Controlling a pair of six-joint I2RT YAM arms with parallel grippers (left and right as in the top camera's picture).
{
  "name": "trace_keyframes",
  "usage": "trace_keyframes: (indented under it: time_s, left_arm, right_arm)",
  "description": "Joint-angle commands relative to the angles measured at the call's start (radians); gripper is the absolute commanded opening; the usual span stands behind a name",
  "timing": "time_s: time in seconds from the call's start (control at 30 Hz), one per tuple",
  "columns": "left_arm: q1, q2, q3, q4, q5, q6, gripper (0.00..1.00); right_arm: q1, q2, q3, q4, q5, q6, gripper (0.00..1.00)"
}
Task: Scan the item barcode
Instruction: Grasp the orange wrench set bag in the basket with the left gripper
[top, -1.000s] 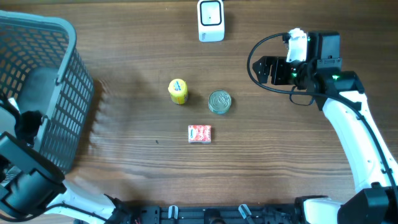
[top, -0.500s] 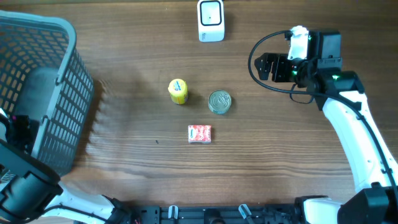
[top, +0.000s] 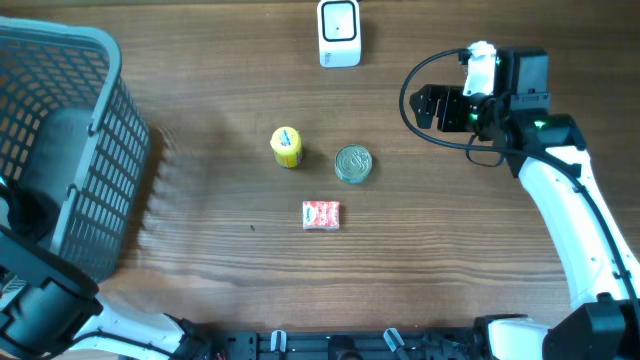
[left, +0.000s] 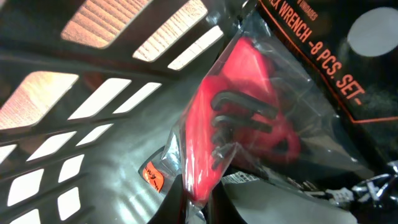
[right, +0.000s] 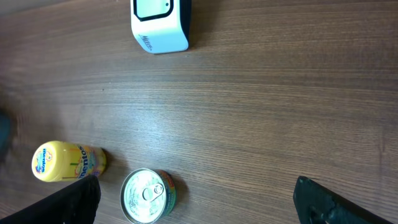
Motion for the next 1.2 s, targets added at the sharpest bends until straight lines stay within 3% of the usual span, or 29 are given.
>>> trace_keyframes:
  time_s: [0.0, 0.33, 0.5, 0.63, 0.93, 1.17]
  left_arm:
    - [-0.013, 0.028, -0.008, 0.014, 0.153, -0.062, 0.04]
    - [-0.232, -0.012, 0.016, 0.020, 0.219, -0.108, 0.04]
    - [-0.367, -0.057, 0.101, -0.006, 0.267, -0.208, 0.04]
    - [-0.404, -0.130, 0.176, -0.053, 0.267, -0.209, 0.04]
    - [-0.396, -0.455, 0.230, -0.085, 0.277, -0.216, 0.04]
    - [-0.396, -0.758, 0.230, -0.069, 0.439, -0.238, 0.04]
  right_arm:
    - [0.005, 0.007, -0.004, 0.006, 0.021, 0.008, 1.00]
    - [0.005, 0.007, -0.004, 0.005, 0.066, 0.008, 1.00]
    - [0.005, 0.007, -0.004, -0.009, 0.066, 0.007, 1.00]
    - [0.005, 0.007, -0.004, -0.010, 0.067, 0.006, 0.99]
    - [0.005, 0.007, -0.004, -0.029, 0.070, 0.007, 1.00]
    - [0.005, 0.007, -0.004, -0.037, 0.069, 0.007, 0.99]
